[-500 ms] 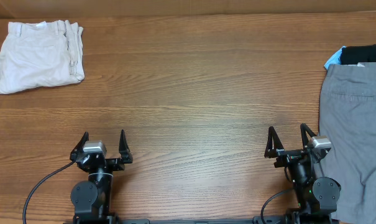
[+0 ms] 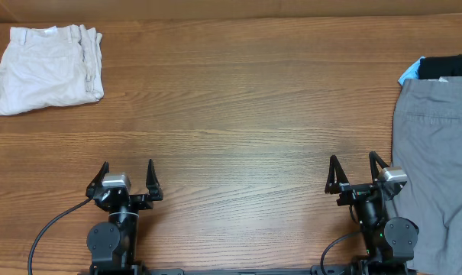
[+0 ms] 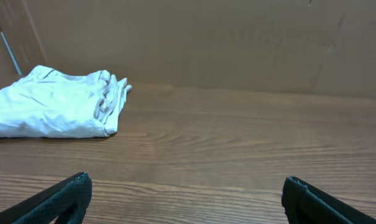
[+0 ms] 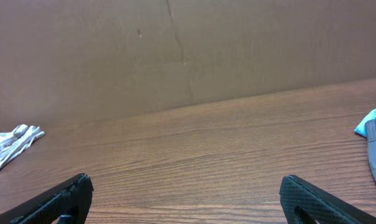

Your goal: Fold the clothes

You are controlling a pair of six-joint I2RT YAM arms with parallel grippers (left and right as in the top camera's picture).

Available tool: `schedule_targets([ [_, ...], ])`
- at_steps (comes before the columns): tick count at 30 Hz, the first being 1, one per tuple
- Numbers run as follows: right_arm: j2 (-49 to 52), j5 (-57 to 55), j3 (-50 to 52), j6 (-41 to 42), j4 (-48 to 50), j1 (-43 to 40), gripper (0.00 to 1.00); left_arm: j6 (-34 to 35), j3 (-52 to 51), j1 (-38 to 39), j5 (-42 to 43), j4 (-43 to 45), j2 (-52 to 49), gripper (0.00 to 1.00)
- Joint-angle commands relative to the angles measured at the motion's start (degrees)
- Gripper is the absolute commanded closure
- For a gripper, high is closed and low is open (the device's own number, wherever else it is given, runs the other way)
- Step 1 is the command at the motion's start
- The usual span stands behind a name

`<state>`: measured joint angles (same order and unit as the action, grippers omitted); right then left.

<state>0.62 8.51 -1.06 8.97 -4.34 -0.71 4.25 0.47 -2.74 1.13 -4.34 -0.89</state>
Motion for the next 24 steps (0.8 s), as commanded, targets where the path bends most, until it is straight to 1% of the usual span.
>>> schedule_targets([
  [1,-0.46,-0.74,0.59,-0.26,0.2,0.28,0.0,-0.87,-0.17,-0.35,0.81,0.02,0.61,0.0],
  [5,-0.46,-0.72,0.59,-0.24,0.28,0.28,0.0,-0.87,-0.17,-0.35,0.81,0.02,0.61,0.0],
  [8,-0.46,1.07,0.59,2.12,2.19,0.28,0.0,-0.87,-0.2,-0.35,0.81,0.02,0.61,0.0],
  [9,-0.46,3.04,0.59,4.15,2.95,0.28,0.0,-0.87,-0.17,-0.35,0.81,0.02,0.63,0.0],
  [12,-0.46,14.03,0.59,14.43,2.08,0.28,0.0,-0.87,-0.2,-0.35,0.81,0.02,0.63,0.0],
  [13,-0.46,14.75,0.59,16.74,2.84,0.28,0.0,-0.87,-0.17,-0.35,0.81,0.02,0.63,0.0],
  [16,-0.46,14.73,0.59,17.73,5.73,0.28,0.0,-0.87,-0.2,-0.35,0.81,0.02,0.63,0.0],
  [20,-0.46,10.47,0.59,17.64,13.09,0.26,0.0,-0.87,-0.17,-0.35,0.81,0.04,0.61,0.0],
  [24,-0.15,-1.16,0.55,16.41,20.02,0.26,0.0,-0.87,-0.17,-0.35,0.81,0.02,0.63,0.0],
])
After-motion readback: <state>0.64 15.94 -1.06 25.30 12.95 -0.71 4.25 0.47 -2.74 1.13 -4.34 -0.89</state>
